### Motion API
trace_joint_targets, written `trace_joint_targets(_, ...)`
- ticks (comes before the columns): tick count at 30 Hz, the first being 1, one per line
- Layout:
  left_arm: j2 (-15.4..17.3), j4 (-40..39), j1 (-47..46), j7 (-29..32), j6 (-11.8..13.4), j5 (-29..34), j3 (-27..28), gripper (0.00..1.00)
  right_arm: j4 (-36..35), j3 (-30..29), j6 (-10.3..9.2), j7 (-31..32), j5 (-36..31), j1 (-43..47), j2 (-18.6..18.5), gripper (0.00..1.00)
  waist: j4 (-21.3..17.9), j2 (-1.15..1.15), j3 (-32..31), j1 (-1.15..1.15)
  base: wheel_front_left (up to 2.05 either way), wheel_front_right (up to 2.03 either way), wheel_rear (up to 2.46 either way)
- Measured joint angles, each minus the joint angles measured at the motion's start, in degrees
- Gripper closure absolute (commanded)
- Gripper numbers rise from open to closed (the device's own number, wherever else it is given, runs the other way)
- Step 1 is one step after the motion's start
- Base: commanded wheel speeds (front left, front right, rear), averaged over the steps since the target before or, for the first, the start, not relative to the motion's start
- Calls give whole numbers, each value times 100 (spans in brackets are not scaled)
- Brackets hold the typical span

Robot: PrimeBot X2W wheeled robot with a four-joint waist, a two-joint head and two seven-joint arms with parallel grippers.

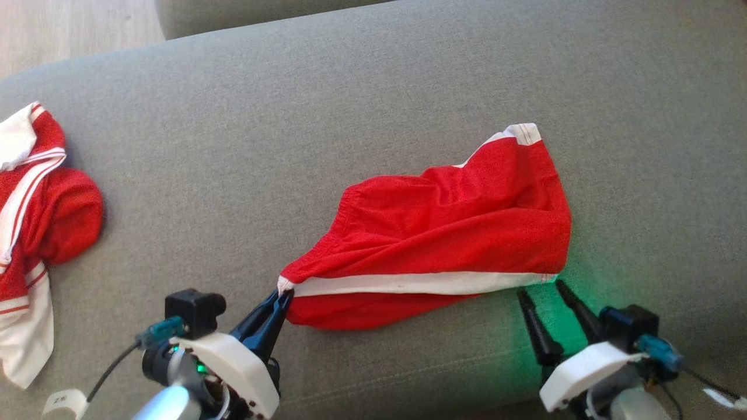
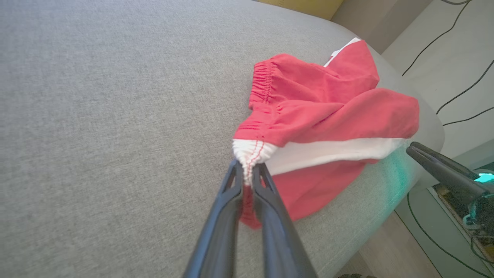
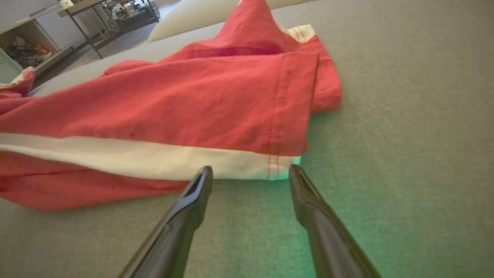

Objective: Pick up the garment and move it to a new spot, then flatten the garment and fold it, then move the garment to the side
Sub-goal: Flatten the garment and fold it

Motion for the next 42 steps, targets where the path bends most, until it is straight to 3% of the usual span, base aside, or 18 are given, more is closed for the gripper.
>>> trace_joint_targets(5,45,-57,0,-2,52,0,16,100,299,-336,0,0,-276,-286,-7,0,40,0,34,0,0,0,0)
trace_joint_targets(11,75,-70,-3,-10,58,1,30,100,702,-260,0,0,-397,-455,-4,0,101,0,91,0,0,0,0)
trace_joint_targets(12,78,-71,-4,-10,60,1,30,100,795,-231,0,0,-396,-467,-5,12,114,0,97,0,0,0,0)
trace_joint_targets(13,80,-71,-7,-10,70,1,31,100,882,-198,0,0,-392,-479,-5,49,127,0,102,0,0,0,0)
trace_joint_targets(14,83,-71,-7,-10,83,1,31,100,932,-163,0,0,-383,-488,-4,70,137,0,107,0,0,0,0)
trace_joint_targets(15,87,-71,-8,-10,86,1,33,100,947,-126,0,0,-364,-502,-4,100,144,0,112,0,0,0,0)
trace_joint_targets(26,142,-105,-8,-222,137,60,57,100,357,-231,0,0,-578,-506,-3,100,86,0,-44,0,0,0,0)
trace_joint_targets(37,214,-742,-30,-504,303,209,224,100,-1669,-728,1,415,-833,59,0,100,-33,0,-235,0,0,0,0)
trace_joint_targets(42,298,-1226,-770,-60,183,211,238,100,-2704,-935,1,1026,-724,-104,0,100,0,0,-308,0,0,0,0)
